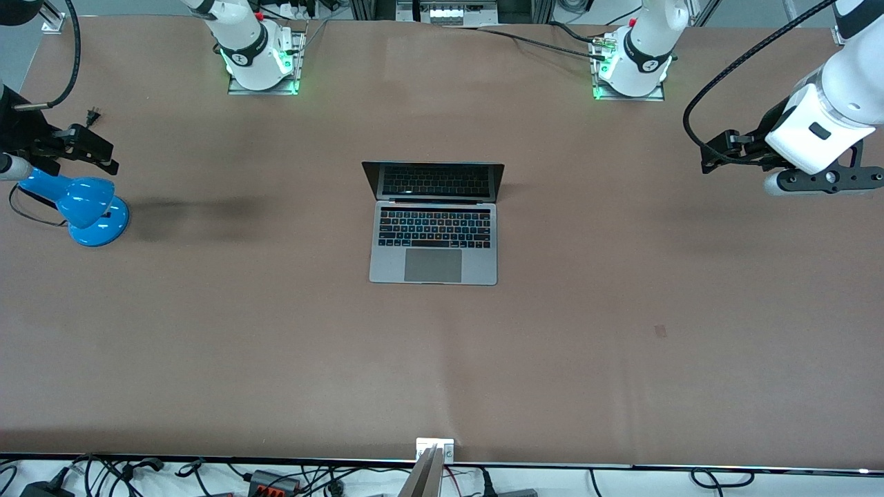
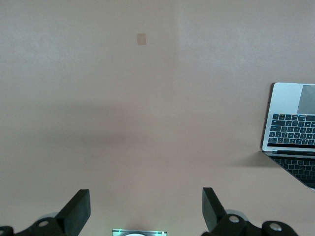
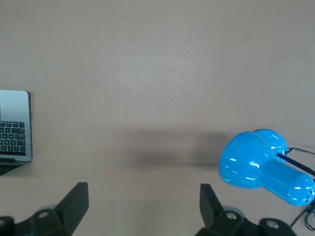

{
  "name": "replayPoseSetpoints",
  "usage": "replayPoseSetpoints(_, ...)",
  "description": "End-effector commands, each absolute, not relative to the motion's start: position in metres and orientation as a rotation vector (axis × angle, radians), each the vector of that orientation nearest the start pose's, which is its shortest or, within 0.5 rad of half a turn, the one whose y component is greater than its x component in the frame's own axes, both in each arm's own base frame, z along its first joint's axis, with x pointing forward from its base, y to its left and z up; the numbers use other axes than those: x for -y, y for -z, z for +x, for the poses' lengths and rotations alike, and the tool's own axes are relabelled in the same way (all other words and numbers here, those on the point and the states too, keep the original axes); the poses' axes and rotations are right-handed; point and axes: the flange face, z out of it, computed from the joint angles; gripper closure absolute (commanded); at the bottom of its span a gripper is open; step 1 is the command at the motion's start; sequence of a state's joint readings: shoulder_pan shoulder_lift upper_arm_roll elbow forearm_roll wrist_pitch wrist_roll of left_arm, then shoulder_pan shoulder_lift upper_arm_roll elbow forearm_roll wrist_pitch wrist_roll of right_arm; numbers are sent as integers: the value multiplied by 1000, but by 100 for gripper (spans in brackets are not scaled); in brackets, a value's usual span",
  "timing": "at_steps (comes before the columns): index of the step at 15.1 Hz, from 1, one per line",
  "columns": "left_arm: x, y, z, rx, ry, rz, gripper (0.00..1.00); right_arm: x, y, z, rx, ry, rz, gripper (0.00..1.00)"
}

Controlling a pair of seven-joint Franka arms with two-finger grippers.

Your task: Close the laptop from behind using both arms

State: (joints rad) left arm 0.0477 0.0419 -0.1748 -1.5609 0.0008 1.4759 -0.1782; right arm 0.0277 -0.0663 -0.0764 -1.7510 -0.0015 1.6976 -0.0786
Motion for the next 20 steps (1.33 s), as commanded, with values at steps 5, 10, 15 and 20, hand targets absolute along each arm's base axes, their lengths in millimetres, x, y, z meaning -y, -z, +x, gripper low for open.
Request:
replayPoseSetpoints(5,70,-605,546,85,-190,-3136,0,44,-591,540,-37,-2,-3050,0)
replayPoseSetpoints(10,70,-605,546,85,-190,-3136,0,43,-591,537,-38,-35,-3043,0)
replayPoseSetpoints(15,73,-604,546,83,-190,-3136,0,35,-592,533,-9,-63,-3052,0)
replayPoseSetpoints(20,72,-605,544,85,-204,-3133,0,29,-586,528,16,-168,-3047,0)
